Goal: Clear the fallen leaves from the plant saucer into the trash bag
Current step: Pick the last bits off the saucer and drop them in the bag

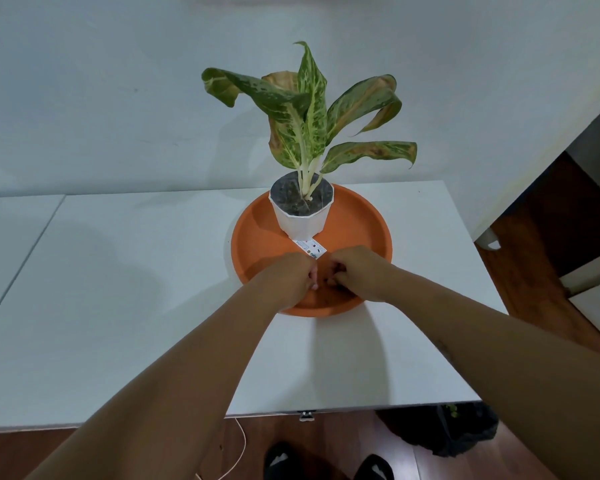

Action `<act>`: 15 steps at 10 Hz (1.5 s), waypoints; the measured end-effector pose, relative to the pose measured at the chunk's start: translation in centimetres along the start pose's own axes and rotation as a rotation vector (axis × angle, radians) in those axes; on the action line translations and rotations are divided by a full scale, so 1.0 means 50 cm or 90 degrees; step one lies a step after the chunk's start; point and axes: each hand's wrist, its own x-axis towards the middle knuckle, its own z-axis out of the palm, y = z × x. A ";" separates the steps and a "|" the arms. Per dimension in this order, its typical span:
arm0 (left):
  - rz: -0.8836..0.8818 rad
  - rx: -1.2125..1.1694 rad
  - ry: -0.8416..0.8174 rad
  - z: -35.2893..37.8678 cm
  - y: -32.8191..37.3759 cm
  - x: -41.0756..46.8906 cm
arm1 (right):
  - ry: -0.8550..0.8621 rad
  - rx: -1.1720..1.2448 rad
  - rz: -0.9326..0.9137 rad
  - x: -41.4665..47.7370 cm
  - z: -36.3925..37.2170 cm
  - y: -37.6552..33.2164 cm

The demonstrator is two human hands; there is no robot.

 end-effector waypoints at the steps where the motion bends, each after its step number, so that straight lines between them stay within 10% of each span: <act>1: 0.006 0.045 -0.020 0.006 -0.011 0.013 | 0.029 0.066 -0.011 0.004 0.011 0.005; 4: 0.043 -0.182 0.050 -0.013 -0.054 0.004 | -0.005 0.001 0.074 0.011 0.012 -0.026; 6: 0.056 -0.309 0.076 -0.012 -0.079 0.006 | 0.108 0.216 0.152 -0.018 0.002 -0.033; 15: 0.089 -0.136 0.056 -0.002 -0.058 0.011 | 0.053 0.022 0.251 0.025 0.021 -0.057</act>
